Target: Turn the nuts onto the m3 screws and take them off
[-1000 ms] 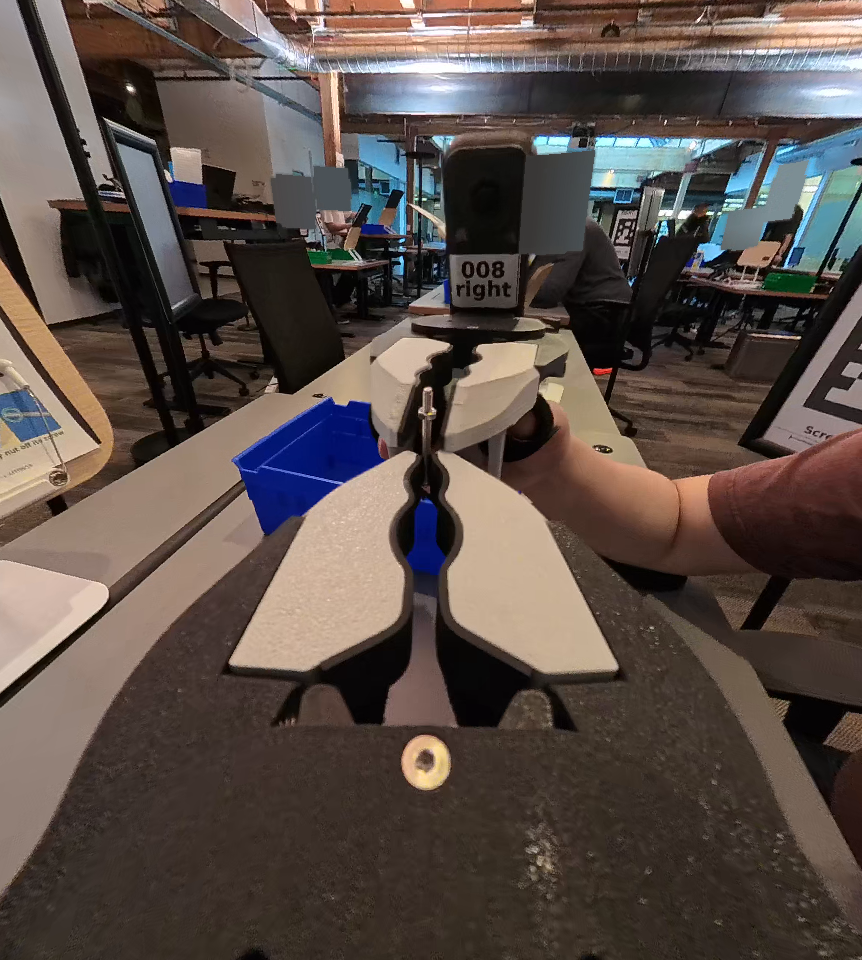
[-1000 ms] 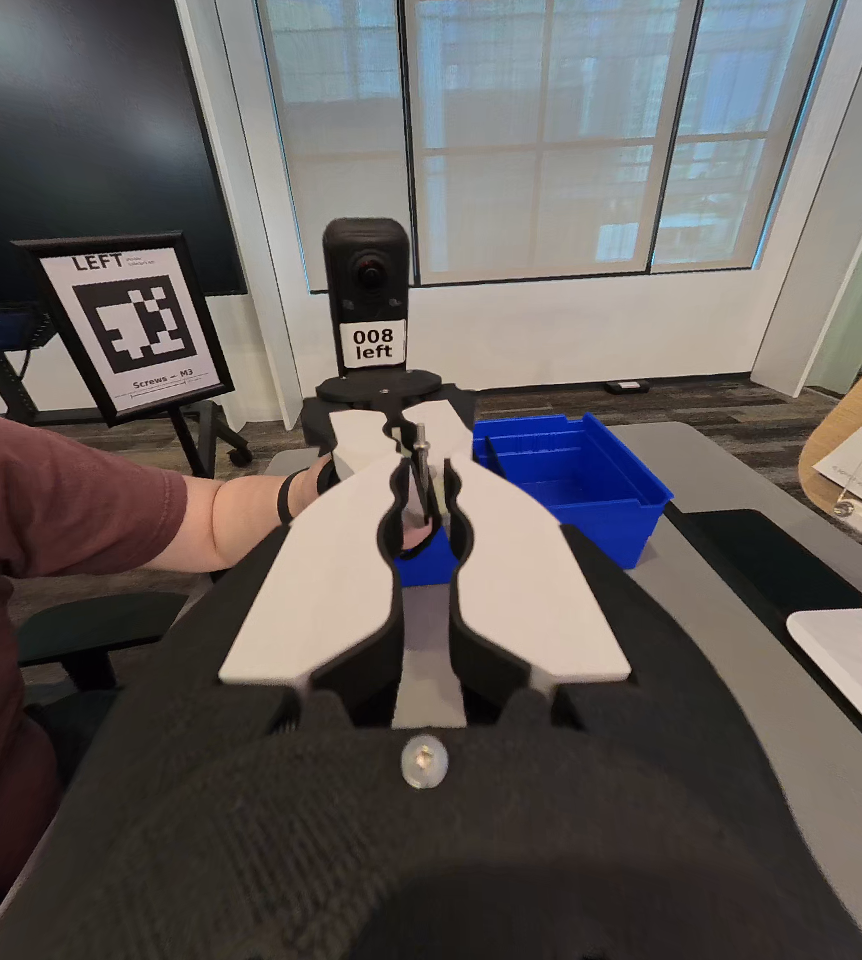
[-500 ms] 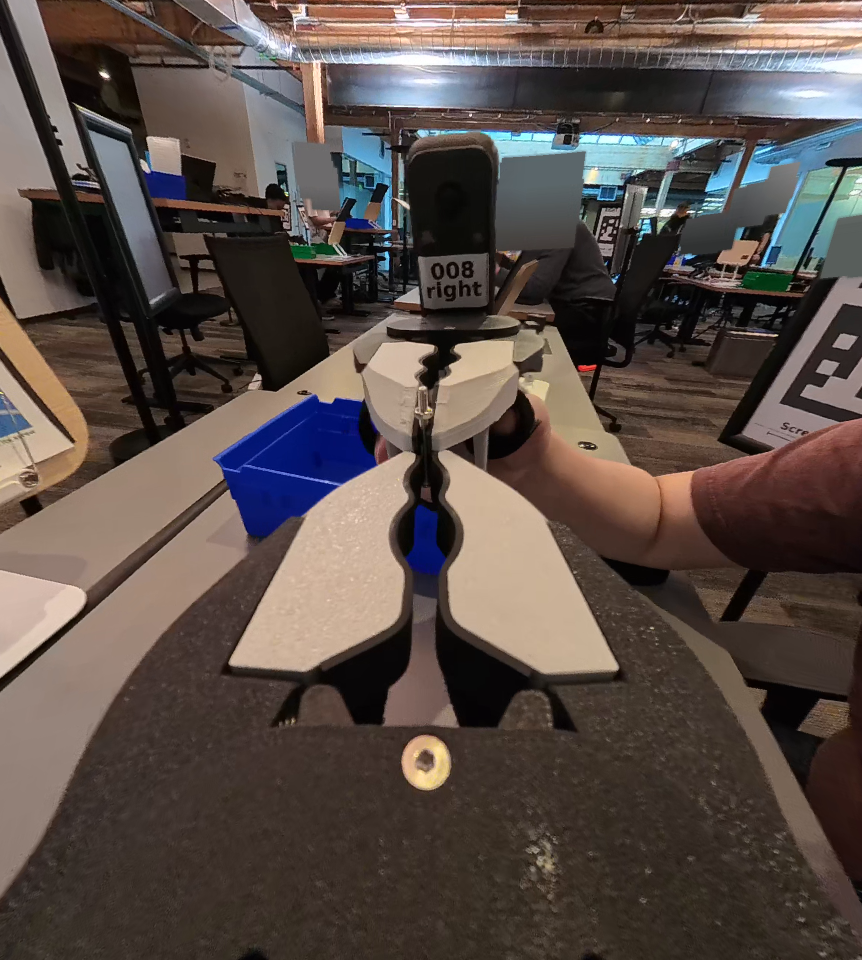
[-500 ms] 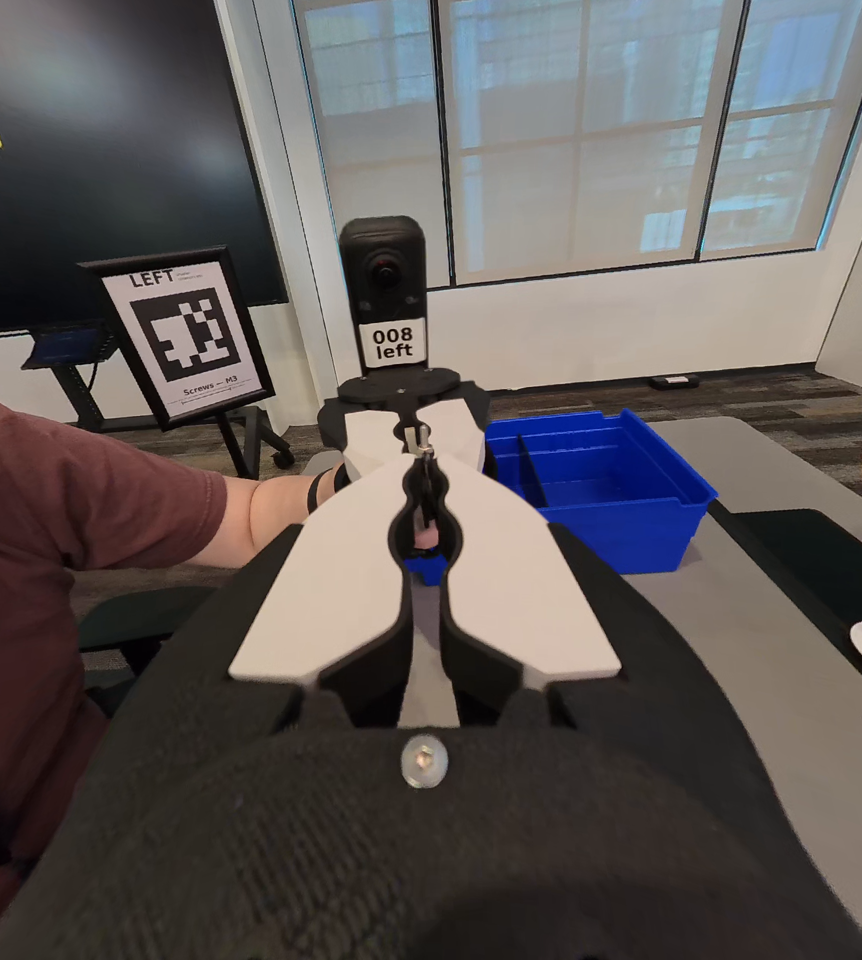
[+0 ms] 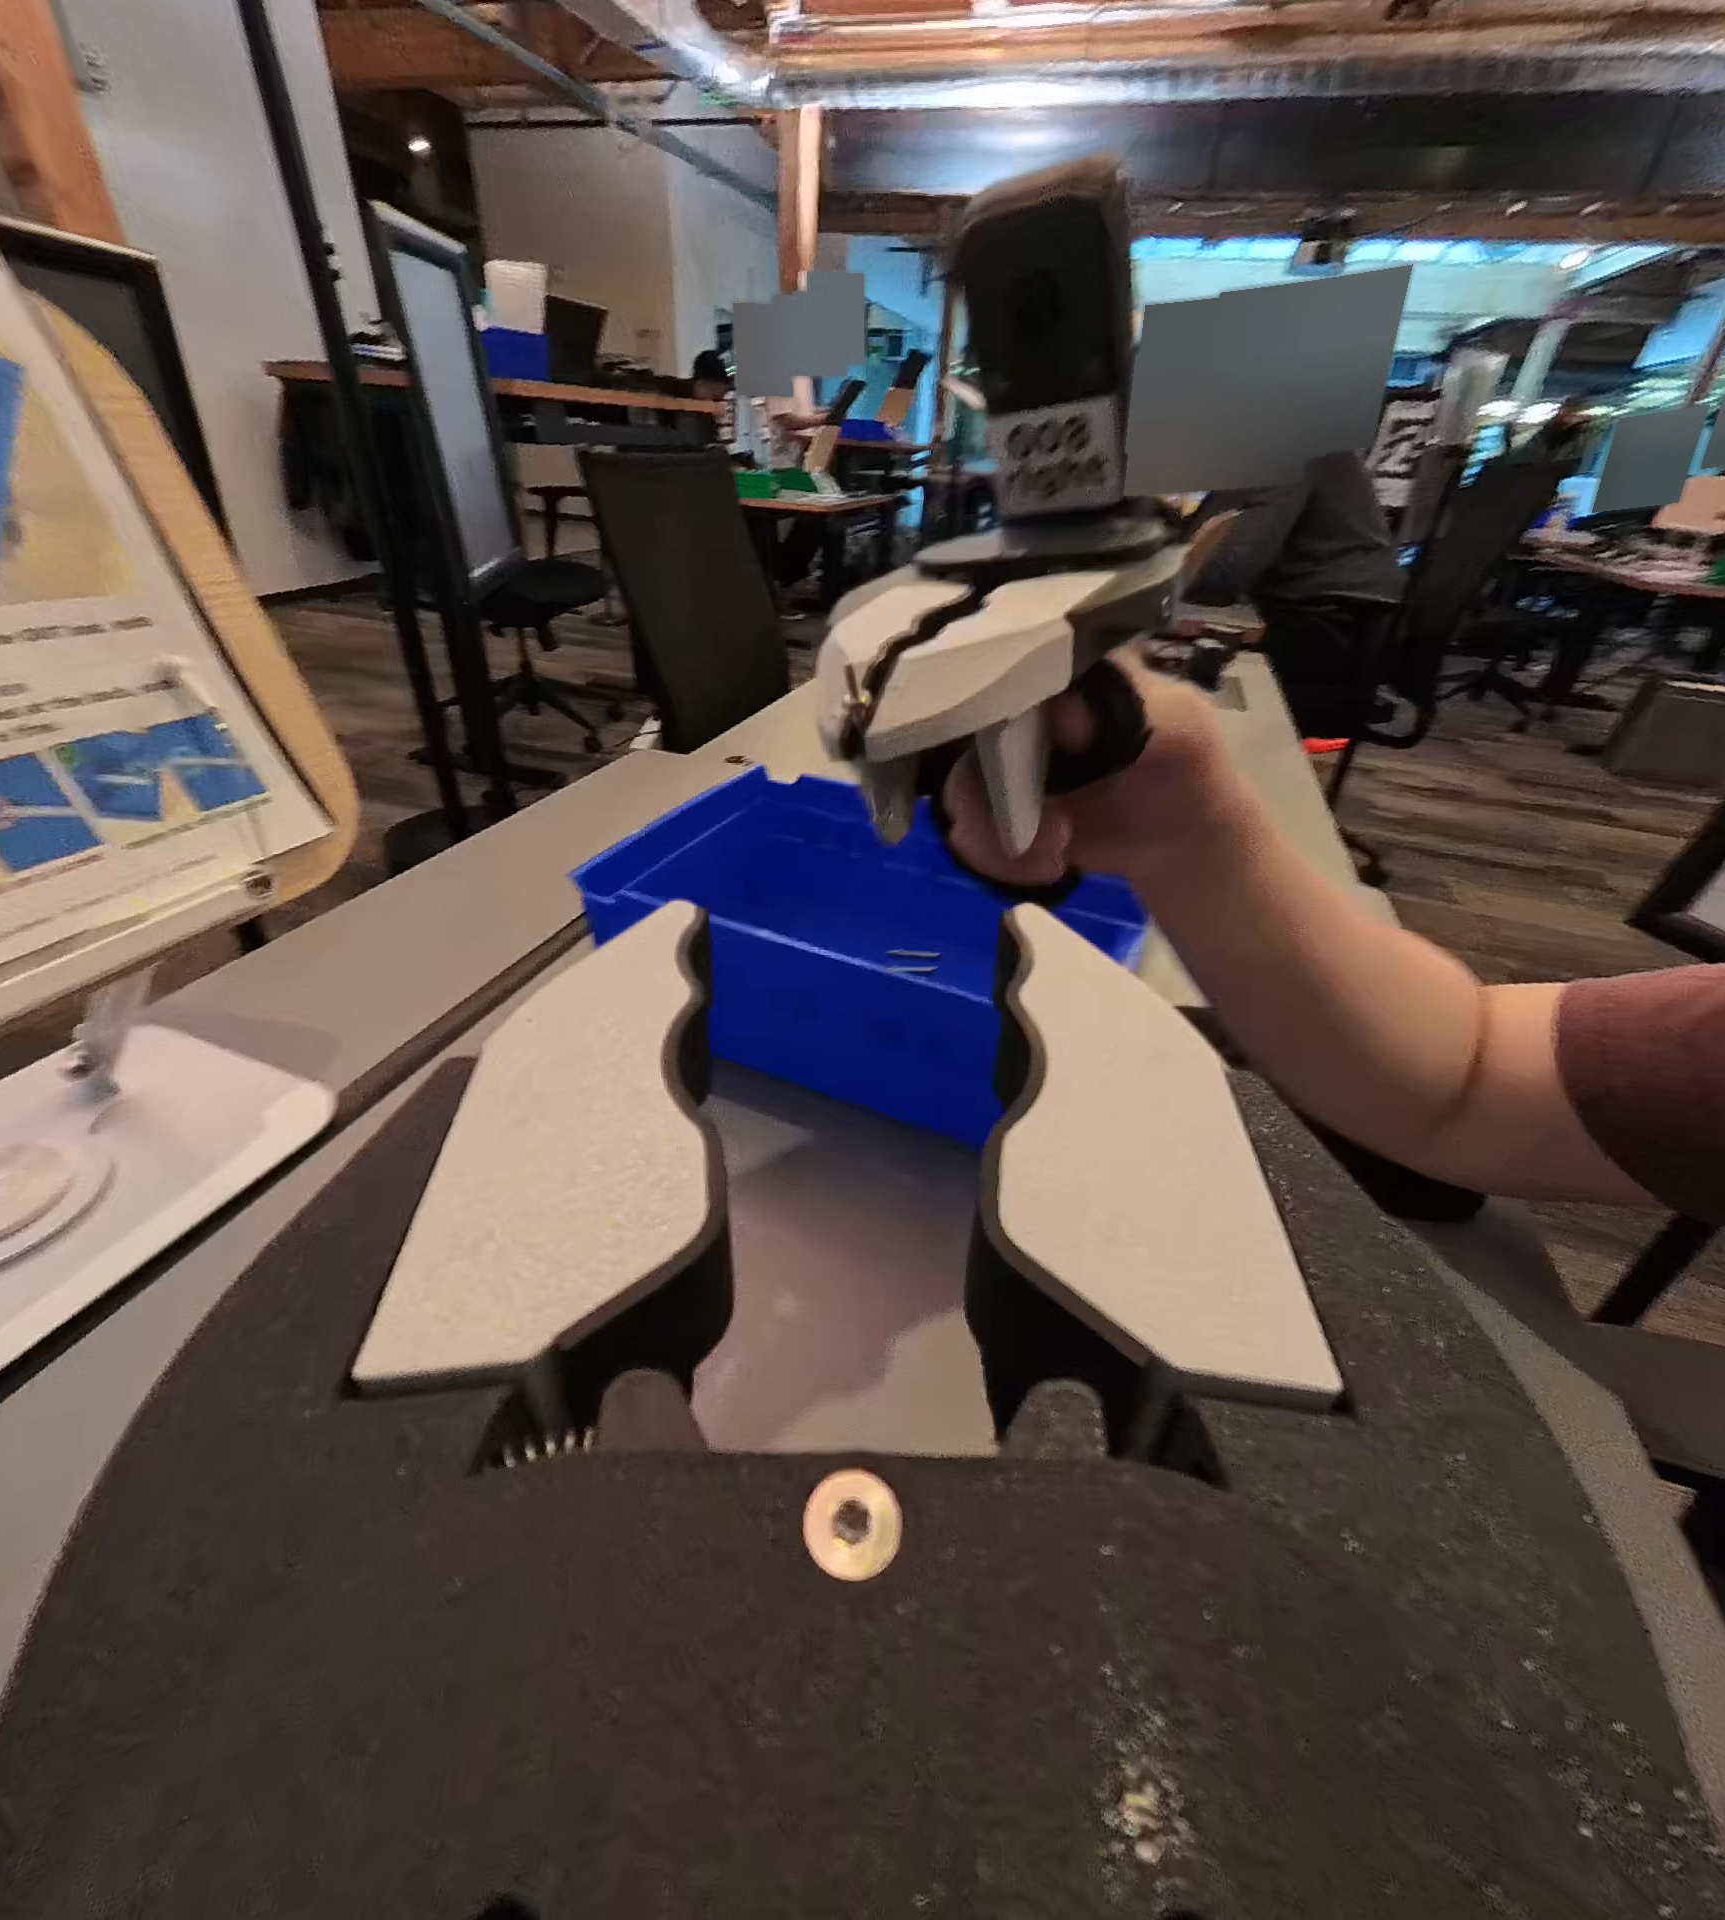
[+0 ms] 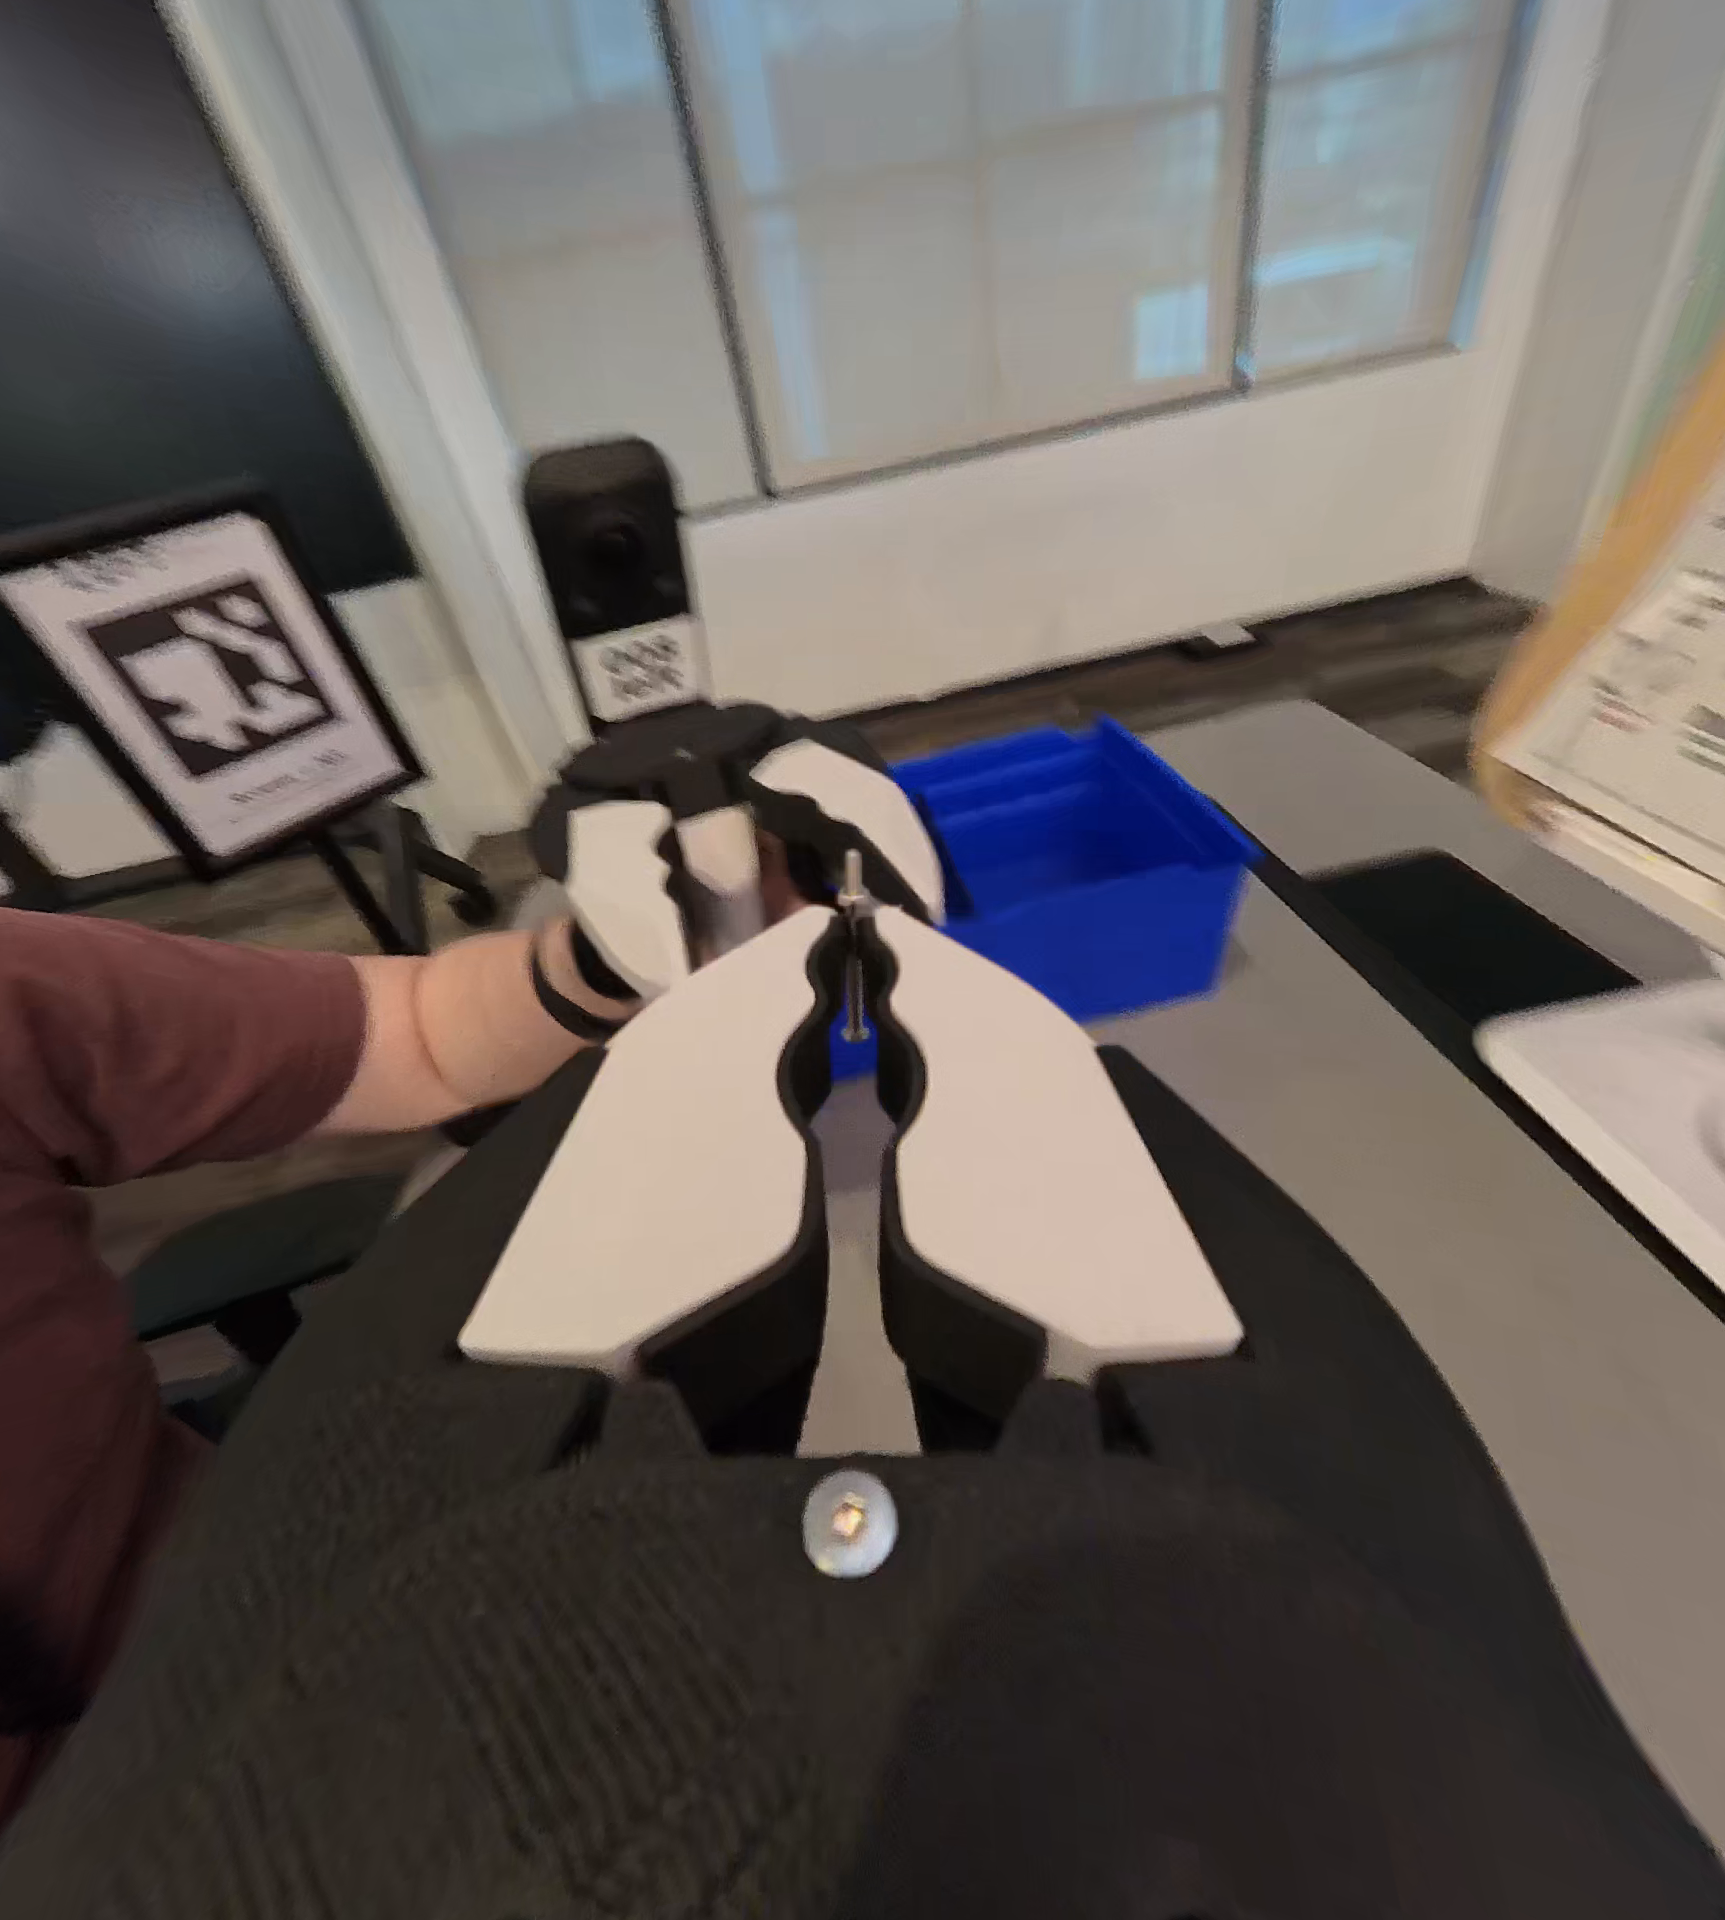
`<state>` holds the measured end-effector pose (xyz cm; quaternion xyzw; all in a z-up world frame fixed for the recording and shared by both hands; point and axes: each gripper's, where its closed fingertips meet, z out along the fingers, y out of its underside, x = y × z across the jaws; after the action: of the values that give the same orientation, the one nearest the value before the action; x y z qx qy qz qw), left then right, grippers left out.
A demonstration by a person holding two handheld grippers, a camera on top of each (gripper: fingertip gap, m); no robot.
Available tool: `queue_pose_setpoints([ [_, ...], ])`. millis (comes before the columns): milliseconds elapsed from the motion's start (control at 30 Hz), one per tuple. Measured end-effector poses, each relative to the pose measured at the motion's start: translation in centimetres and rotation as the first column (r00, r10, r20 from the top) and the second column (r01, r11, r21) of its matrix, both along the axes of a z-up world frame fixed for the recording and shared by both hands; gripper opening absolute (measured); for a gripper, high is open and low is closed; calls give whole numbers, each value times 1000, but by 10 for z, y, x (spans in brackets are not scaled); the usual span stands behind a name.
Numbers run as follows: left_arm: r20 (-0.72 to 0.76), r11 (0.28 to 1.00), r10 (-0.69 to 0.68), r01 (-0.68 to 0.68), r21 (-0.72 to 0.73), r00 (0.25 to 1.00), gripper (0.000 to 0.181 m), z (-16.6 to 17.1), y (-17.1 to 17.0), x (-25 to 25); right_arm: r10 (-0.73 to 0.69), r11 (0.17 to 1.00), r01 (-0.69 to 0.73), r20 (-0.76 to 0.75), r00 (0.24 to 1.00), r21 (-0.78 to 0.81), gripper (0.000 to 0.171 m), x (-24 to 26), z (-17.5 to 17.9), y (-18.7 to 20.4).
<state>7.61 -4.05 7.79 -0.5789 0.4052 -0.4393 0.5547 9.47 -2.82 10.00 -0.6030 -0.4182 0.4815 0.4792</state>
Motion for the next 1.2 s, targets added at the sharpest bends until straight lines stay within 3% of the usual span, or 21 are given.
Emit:
queue_pose_setpoints([
  [67,-52,996,90,-90,3,995,53,-6,13,-6,-132,991,135,165,977,-9,3,31,-14,20],
  [167,-144,974,226,-227,9,963,53,-18,32,-17,-303,931,358,402,864,-67,3,99,-46,48],
  [267,-195,950,305,-312,-5,932,54,-28,46,-26,-366,800,565,584,724,-200,3,169,-89,62],
  [333,-215,939,333,-344,-18,918,54,-33,51,-30,-368,700,679,703,609,-222,3,210,-120,67],
  [467,-249,928,350,-371,-40,903,54,-39,56,-34,-247,559,776,835,492,-292,3,247,-171,63],
  [567,-253,928,349,-371,-45,903,53,-39,56,-34,-148,532,805,908,393,-261,3,258,-200,58],
  [767,-273,927,348,-373,-45,897,53,-43,58,-33,-45,508,821,944,328,-261,3,255,-235,61],
  [1200,-301,929,341,-368,-37,891,53,-47,57,-30,45,488,825,952,304,-287,3,250,-259,57],
])
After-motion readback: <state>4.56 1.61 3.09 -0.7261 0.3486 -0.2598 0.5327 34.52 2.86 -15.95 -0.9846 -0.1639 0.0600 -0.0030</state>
